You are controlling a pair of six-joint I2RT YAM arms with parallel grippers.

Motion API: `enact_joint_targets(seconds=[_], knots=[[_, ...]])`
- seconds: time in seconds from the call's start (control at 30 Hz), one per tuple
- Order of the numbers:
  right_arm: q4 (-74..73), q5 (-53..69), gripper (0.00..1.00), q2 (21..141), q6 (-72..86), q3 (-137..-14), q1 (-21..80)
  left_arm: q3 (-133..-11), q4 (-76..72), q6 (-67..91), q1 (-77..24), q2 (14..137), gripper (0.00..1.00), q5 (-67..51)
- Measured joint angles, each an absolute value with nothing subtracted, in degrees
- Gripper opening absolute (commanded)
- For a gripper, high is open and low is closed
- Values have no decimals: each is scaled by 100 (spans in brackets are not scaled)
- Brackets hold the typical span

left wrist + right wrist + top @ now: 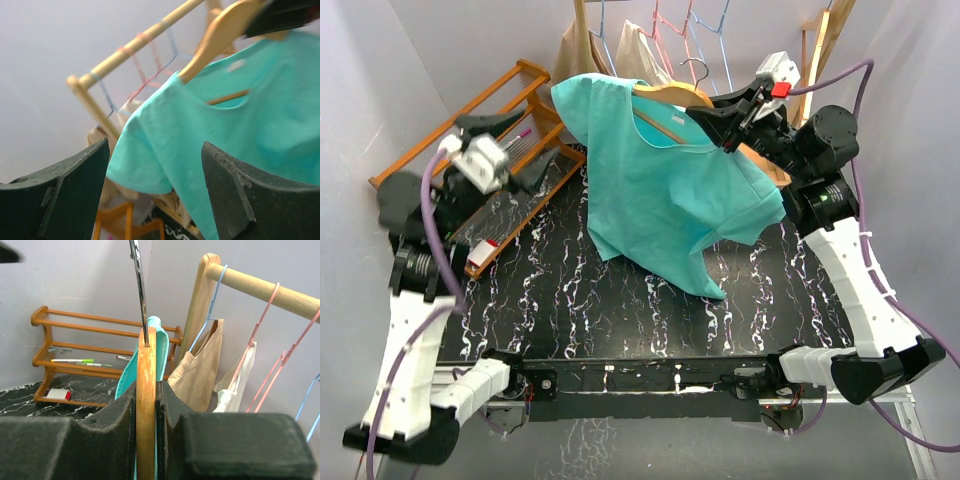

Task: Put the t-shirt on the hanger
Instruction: Pick up the hanger at the center of the board.

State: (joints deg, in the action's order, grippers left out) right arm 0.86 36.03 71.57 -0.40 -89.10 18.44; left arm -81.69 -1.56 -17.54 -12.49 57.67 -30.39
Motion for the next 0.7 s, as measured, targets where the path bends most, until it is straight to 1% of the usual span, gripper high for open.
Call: enact_joint_targets(seconds=[0.1,0.2,0.3,0.4,0.5,0.57,0.7], knots=[[167,3476,8,7273,91,-8912,1835,-7754,-486,-1994,-1253,5166,73,-3765],[189,3336,8,7376,213,-8941,1831,-7874,-620,-1984,-1295,5201,74,-4066],[191,3205,8,7518,311,-9061,1833,-8619,-491,-1726,-1372,5977,75,-3977],[132,3035,8,7669,336,-9233,1831,-9198,-327,-1542,-1667,6895,75,-3623],[-3,2893,8,7817,331,-9476,1831,-9142,-14,-1669,-2460,7467,75,-2967],[-71,2792,8,7911,320,-9636,1831,-8790,158,-1900,-3339,7642,74,-2488],[-259,2624,8,7964,285,-9751,1831,-7898,285,-2517,-5002,7570,72,-1702]])
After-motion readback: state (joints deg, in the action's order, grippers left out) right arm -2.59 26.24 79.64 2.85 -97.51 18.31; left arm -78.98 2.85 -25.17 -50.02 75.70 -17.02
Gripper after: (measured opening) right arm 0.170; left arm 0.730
